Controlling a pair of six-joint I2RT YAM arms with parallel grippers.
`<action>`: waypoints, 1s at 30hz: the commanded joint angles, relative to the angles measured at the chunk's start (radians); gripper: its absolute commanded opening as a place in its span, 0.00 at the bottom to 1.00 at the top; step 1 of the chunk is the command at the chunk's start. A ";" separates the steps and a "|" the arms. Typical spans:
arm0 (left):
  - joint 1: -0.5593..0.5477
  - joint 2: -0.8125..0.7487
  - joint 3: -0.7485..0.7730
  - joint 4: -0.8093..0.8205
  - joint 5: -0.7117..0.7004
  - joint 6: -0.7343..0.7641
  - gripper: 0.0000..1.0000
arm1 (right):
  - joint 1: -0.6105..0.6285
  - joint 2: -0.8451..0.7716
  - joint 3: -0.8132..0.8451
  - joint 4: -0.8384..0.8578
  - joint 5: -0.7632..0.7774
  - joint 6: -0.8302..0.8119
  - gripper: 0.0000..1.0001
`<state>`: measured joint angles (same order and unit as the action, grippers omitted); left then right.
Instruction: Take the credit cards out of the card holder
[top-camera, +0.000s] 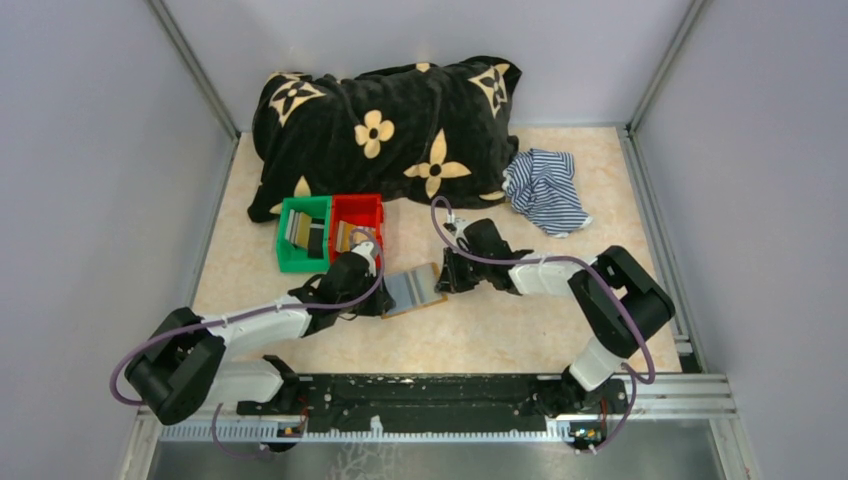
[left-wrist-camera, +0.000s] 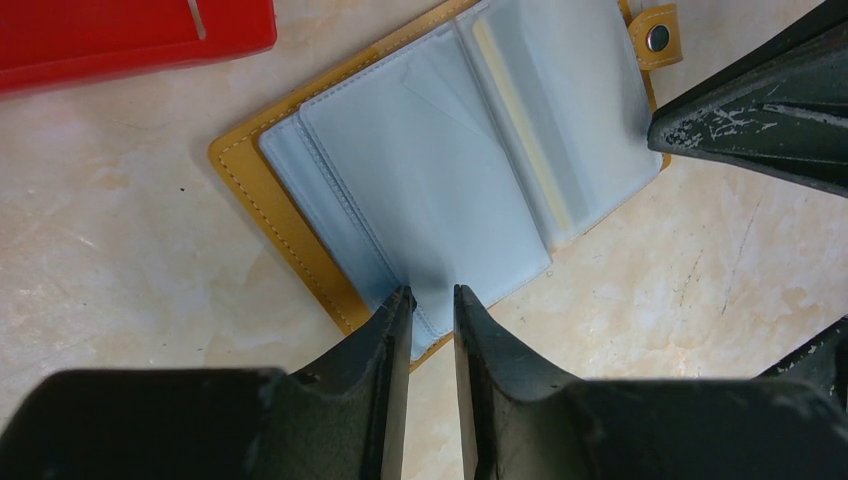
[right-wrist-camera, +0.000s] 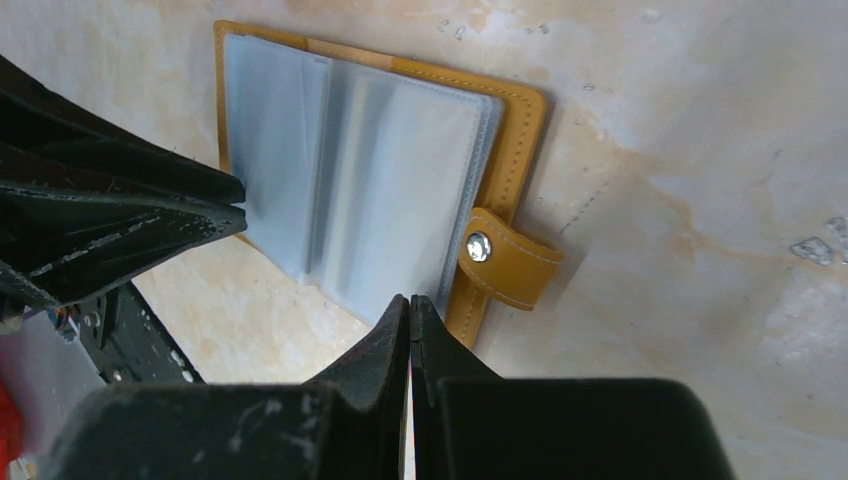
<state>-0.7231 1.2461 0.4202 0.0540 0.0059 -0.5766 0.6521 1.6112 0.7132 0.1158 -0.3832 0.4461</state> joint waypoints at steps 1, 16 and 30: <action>-0.004 0.037 -0.015 -0.074 -0.014 0.010 0.29 | 0.029 0.010 0.030 0.045 -0.014 0.001 0.00; -0.004 0.031 -0.028 -0.071 -0.018 0.009 0.29 | 0.013 0.005 0.034 -0.018 0.077 -0.010 0.00; -0.004 0.023 -0.025 -0.073 -0.021 0.010 0.29 | -0.003 0.051 0.030 0.017 0.016 -0.011 0.00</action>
<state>-0.7231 1.2484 0.4225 0.0536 0.0063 -0.5762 0.6434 1.6241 0.7143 0.0860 -0.3187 0.4381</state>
